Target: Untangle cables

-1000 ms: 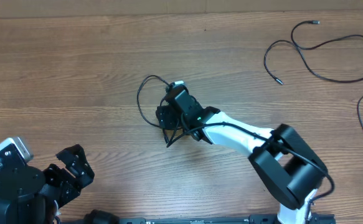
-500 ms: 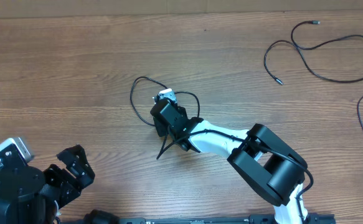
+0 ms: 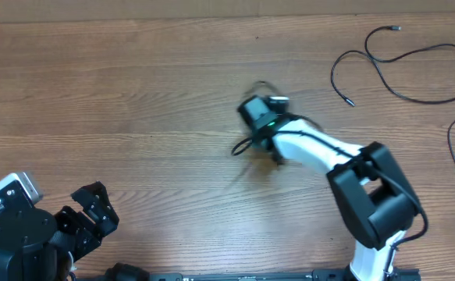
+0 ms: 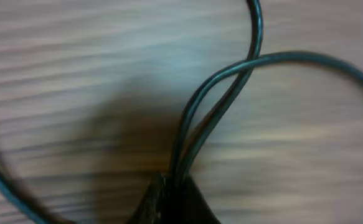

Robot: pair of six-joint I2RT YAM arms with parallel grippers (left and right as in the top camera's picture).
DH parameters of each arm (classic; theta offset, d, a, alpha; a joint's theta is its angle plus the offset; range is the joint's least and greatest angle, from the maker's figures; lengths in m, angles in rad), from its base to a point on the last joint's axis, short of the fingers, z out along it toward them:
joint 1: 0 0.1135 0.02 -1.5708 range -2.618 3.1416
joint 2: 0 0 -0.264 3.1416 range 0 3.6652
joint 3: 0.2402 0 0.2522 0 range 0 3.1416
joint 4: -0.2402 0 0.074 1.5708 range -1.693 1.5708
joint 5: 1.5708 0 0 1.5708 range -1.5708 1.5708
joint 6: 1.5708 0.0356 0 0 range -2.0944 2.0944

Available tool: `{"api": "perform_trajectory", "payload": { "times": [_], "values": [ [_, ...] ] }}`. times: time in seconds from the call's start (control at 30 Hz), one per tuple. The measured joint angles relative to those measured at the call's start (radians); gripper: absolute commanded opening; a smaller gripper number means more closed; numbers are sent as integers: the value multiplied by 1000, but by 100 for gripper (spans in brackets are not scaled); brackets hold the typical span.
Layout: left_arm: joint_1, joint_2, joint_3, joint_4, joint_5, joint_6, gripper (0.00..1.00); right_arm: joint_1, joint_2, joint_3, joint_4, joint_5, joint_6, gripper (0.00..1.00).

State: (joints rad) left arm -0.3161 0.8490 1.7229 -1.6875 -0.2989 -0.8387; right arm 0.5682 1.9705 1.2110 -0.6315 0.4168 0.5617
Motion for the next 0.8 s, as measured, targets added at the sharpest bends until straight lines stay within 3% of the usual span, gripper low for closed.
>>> {"api": "perform_trajectory", "payload": {
  "times": [0.17,0.47,0.73,0.77,0.8],
  "values": [
    [0,0,0,0,0,0,100,-237,-39,-11,-222,126,62,4],
    [0,0,0,0,0,0,100,-605,-42,-11,-360,99,172,4],
    [0,0,0,0,0,0,99,-626,-42,-12,-383,58,180,4],
    [0,0,0,0,0,0,100,-626,-42,-12,-380,57,181,5],
    [0,0,0,0,0,0,100,-627,-42,-12,-377,54,182,15]
  ]
}}
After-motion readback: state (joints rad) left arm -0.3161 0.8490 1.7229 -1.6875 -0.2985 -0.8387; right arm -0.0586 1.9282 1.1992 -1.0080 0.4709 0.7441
